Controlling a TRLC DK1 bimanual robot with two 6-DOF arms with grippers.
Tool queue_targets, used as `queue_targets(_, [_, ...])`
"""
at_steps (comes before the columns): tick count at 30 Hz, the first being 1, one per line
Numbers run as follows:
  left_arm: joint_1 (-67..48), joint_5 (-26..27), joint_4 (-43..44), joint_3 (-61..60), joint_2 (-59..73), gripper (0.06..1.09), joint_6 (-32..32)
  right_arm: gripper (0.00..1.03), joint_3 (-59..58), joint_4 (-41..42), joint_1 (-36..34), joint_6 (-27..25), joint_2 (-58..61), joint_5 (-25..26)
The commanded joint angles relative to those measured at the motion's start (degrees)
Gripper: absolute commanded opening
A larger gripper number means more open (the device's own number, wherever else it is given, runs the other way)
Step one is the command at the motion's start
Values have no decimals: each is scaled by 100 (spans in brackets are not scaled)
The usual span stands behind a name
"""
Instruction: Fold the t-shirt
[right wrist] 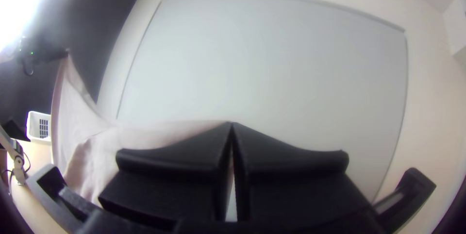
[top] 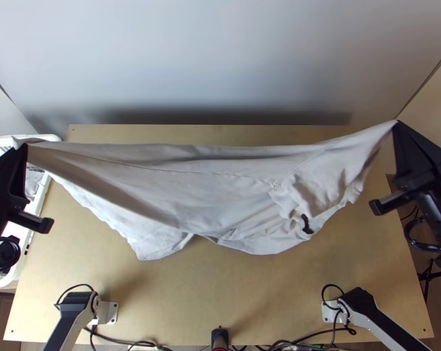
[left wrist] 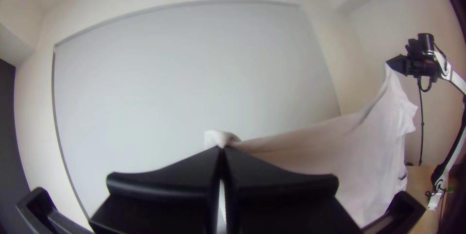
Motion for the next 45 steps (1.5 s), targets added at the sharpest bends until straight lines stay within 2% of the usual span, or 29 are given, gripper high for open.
queue_targets(1, [3,-23,245,-194,-527,9,14,3,-12,129,0,-17,-369,42])
queue_targets(10, [-14,373,25,-290,-975,9,-188,3,-29,-372,8,220,-888,7])
queue_targets(19, [-14,1234,42,-238,-852,9,-997,3,6,-671,8,668,-1098,-925])
queue_targets(23, [-14,1585,122,-238,-817,9,-1348,3,15,-680,8,765,-1116,-1188])
queue_targets(31, [-5,1788,122,-211,-852,9,-1542,3,-108,-776,8,1222,-1178,-1417])
queue_targets(36, [179,1761,280,-202,-729,9,-1480,3,-302,-601,-80,1037,-1072,-1294])
queue_targets(39, [698,1770,429,-220,-712,9,-1208,3,-434,-434,-343,747,-1037,-1180])
queue_targets(45, [1208,1761,605,-282,-712,9,-839,3,-354,-196,-835,598,-993,-1171])
